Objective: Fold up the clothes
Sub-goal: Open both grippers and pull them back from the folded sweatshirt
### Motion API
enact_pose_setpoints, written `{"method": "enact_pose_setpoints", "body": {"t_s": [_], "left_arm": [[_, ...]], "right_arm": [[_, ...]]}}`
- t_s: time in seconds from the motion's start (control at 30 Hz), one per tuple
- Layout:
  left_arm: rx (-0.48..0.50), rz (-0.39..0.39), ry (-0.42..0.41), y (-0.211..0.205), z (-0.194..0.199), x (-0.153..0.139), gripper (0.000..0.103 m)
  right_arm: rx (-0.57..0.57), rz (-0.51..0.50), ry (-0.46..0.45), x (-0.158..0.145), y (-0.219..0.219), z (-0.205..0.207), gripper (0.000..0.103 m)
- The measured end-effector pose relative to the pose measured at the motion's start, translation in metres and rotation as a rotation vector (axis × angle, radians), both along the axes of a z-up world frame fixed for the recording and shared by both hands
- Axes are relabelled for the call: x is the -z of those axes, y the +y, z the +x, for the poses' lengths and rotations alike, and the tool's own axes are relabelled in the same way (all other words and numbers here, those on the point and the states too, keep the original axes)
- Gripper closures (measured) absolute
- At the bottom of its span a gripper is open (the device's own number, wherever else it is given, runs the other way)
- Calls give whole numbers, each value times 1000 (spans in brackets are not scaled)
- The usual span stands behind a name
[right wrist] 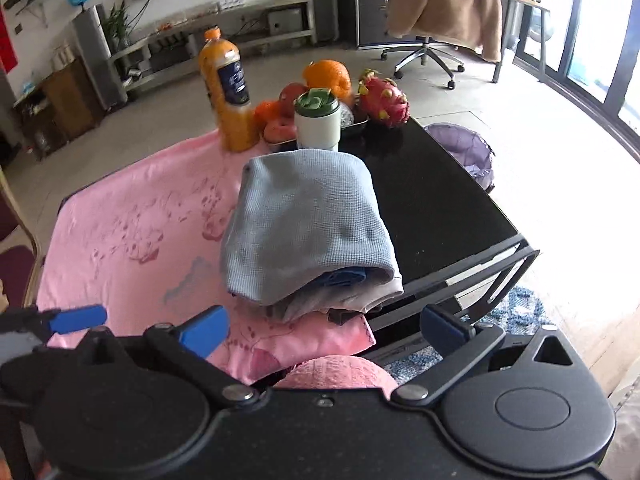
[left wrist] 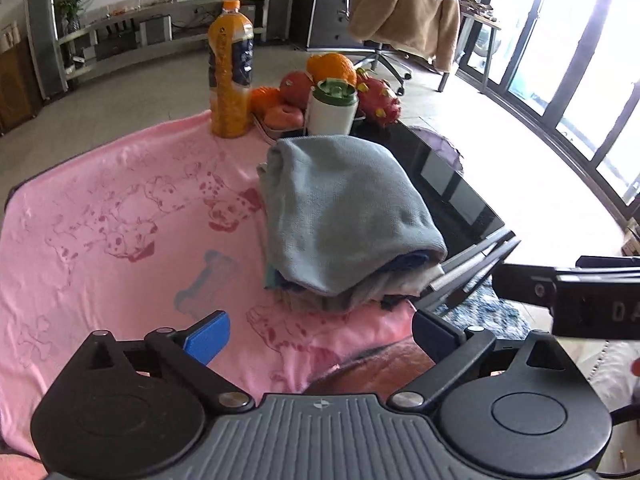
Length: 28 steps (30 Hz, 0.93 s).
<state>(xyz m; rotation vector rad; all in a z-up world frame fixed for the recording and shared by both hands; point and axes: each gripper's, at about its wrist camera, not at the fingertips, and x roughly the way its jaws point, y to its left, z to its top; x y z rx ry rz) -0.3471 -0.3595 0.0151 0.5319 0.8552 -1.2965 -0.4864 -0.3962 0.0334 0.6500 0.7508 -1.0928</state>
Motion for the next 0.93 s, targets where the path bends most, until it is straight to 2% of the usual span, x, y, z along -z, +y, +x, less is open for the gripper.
{"method": "enact_pose_setpoints", "body": {"t_s": [0.13,0.7,0.93], "left_arm": [[3,1,4,-1,-3,2,4],[13,-9,-3,-5,-12,10,4],[2,-31,-14,-5,-11,11,1]], "right_arm": [[60,-11,-17,5,4,-10,0],[87,2,-4,20,2,-17,0],[103,11,-26,23,0,-18,0]]}}
